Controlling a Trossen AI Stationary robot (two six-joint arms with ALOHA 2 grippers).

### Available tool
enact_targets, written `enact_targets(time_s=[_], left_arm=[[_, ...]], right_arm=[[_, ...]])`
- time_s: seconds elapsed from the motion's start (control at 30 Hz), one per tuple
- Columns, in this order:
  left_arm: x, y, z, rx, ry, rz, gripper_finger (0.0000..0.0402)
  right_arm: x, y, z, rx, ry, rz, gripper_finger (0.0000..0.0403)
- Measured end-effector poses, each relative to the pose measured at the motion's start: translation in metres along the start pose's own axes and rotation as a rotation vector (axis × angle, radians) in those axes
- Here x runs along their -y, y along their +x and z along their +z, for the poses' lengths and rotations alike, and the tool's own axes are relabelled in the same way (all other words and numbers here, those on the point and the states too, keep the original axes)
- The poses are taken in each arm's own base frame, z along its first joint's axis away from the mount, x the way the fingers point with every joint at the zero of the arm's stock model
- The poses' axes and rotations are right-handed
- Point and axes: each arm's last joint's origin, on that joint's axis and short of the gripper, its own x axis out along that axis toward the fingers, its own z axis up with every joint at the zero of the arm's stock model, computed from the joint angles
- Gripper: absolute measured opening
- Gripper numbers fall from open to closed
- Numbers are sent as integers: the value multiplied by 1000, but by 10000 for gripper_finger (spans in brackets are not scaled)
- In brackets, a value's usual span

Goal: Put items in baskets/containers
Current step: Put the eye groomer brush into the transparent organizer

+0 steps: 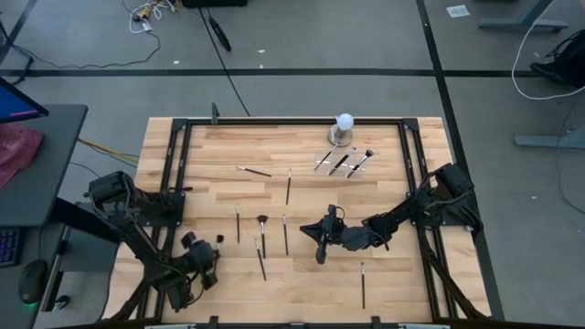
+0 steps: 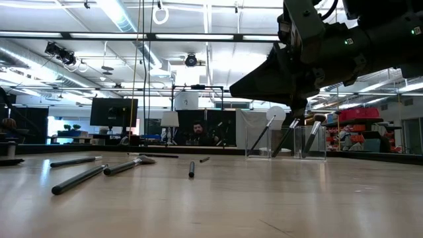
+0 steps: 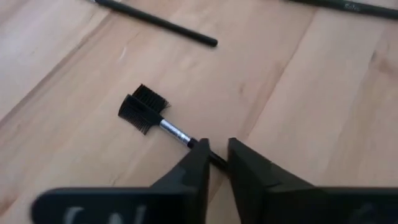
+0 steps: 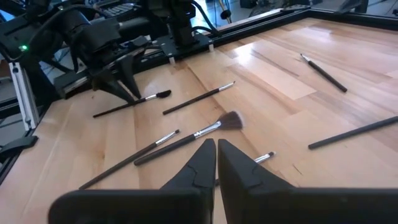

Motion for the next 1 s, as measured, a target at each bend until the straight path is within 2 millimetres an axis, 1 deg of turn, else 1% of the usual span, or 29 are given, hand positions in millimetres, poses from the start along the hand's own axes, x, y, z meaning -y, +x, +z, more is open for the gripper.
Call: enact_targets(time_s=[0.1,0.17,0.27,0.37,0.5,0.63,0.77,0.83,0.9,1.0], left_arm=[[0,0,0,8,20,-3,18],[0,0,0,9,41,-3,6],[0,0,0,14,70,-3,10],[-1,0,1,19,50,7,22],[-2,0,0,-20,3,18,56],[-2,-2,0,-75,-45,25,115],[-3,-9,5,-102,-107,-4,179],[-3,-11,7,-104,-123,-14,203],[-4,-11,8,-100,-140,-6,215],[-4,-7,4,-90,-157,22,218]], right_arm=[[0,0,0,0,0,0,21],[0,0,0,0,0,0,21],[0,0,0,0,0,0,21],[0,0,0,0,0,0,21],[0,0,0,0,0,0,21],[1,1,0,1,1,-4,21],[4,3,2,4,11,-14,21],[5,4,2,5,13,-20,21],[7,5,3,7,15,-26,21],[9,6,4,9,31,-34,21]])
